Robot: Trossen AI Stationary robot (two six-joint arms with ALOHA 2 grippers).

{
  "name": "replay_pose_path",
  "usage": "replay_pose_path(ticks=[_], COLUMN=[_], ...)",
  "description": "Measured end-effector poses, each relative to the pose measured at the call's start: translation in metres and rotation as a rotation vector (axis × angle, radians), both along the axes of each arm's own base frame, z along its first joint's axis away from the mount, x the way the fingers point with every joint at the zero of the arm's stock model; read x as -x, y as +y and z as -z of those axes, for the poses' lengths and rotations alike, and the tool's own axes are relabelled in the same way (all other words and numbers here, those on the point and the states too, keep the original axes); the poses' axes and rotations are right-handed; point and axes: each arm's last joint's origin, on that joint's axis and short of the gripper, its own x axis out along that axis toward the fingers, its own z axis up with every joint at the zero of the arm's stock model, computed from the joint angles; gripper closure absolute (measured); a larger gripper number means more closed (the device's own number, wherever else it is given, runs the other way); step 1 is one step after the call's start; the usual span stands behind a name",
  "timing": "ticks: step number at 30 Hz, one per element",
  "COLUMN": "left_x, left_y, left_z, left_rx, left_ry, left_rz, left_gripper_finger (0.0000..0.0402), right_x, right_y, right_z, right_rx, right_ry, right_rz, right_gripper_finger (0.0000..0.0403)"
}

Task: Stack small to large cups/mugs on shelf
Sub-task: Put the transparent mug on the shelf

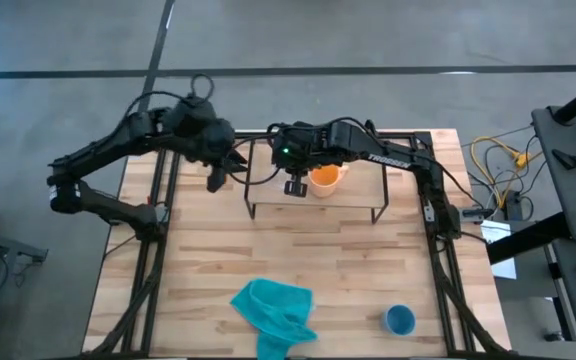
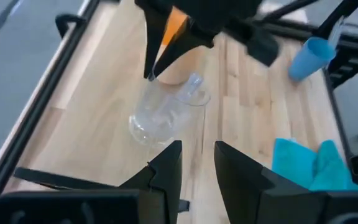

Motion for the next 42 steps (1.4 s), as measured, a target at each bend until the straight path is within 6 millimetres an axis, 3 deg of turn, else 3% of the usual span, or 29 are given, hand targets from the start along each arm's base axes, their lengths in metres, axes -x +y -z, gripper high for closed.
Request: replay_pose_path(ticks=[8,16,42], left_x=[-0.035,-0.055,-0.092], left_y=[0.012,0.024,0.038], left_z=[0.024,0.046,0.085], left_rx=[0.015,-0.022,0.027], left_ry=[0.095,0.211,0.316], left_rz=[0.026,-0.017,-0.016], left_gripper_finger=[0.032,0.032,0.032], right_x=[0.0,0.0,0.001], right_y=[0.0,0.0,0.001], right_z=[0.0,0.0,0.001], right_rx=[0.0,-0.008,-0.037], right_ry=[0.0,0.003,0.007], right_rz=[0.0,-0.005,-0.02], right_gripper_finger=[0.0394,0.0394,0.0394])
